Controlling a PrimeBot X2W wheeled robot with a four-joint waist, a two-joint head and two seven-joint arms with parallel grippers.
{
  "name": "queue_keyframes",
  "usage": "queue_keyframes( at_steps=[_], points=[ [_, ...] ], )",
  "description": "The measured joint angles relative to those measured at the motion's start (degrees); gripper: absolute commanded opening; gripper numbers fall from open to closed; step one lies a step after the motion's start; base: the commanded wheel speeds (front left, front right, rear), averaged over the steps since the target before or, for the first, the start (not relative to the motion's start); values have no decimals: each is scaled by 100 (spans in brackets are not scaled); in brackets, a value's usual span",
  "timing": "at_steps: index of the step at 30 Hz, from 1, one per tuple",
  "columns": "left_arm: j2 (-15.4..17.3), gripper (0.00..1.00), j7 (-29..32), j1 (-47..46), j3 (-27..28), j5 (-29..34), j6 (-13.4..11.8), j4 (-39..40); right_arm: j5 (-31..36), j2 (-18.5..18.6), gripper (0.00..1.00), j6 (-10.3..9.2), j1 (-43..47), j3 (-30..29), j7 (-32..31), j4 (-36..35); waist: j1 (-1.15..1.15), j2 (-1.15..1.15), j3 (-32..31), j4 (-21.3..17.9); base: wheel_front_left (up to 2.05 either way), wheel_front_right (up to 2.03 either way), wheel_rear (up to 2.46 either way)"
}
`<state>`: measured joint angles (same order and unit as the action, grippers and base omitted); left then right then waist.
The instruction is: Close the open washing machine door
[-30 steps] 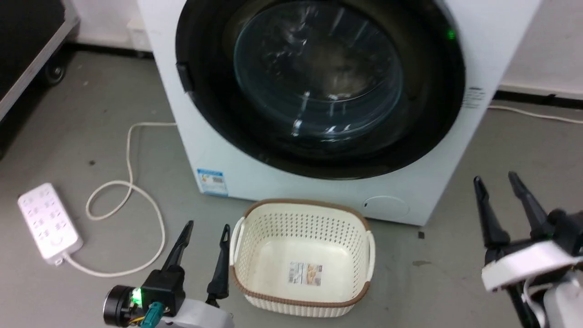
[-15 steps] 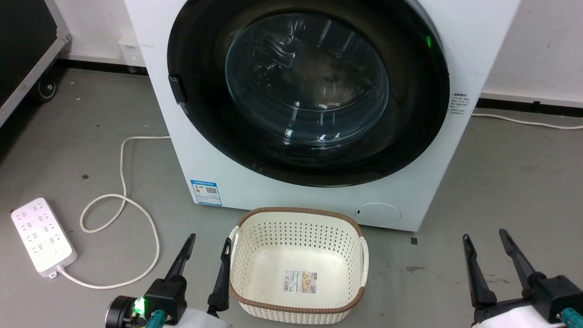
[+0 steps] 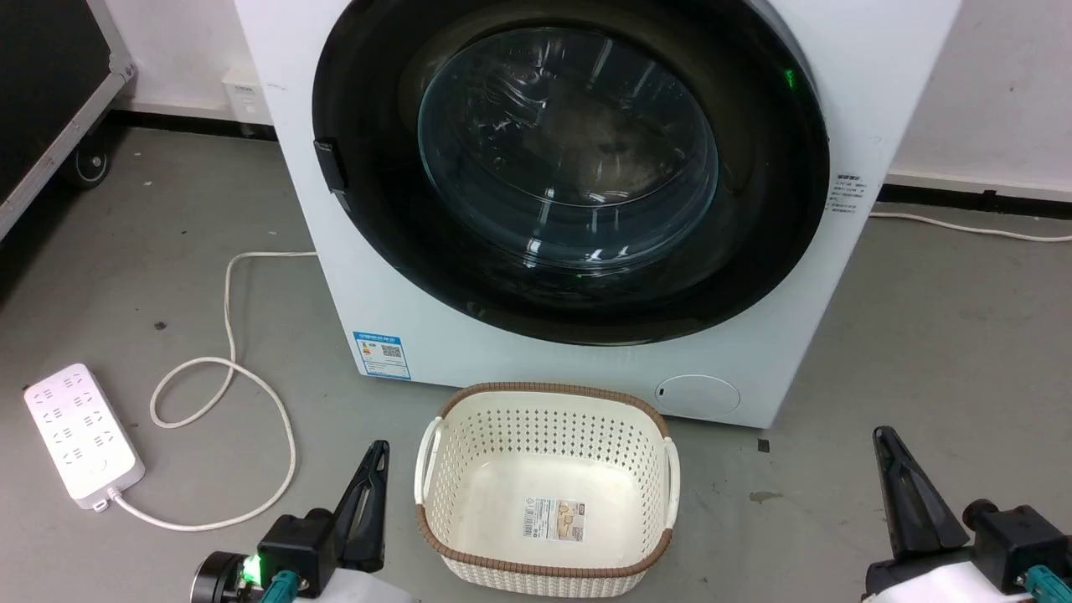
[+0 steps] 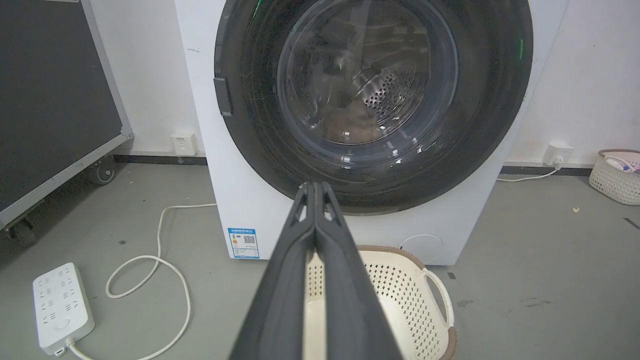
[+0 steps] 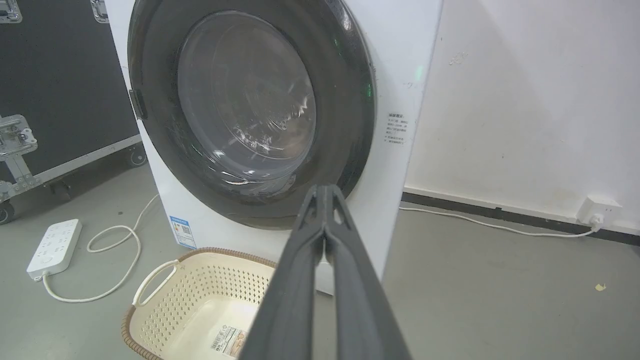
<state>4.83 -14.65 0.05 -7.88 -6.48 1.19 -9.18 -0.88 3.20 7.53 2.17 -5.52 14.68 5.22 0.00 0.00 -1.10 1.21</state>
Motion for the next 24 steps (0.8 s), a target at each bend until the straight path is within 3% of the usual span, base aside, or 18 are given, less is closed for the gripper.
queue_keyframes(
  at_steps=[24],
  points=[
    [-34,0,307,-1,157,87,-3,171,1,0,0,0,-7,110,-305,-73,0,0,25,-27,0,0,0]
  ],
)
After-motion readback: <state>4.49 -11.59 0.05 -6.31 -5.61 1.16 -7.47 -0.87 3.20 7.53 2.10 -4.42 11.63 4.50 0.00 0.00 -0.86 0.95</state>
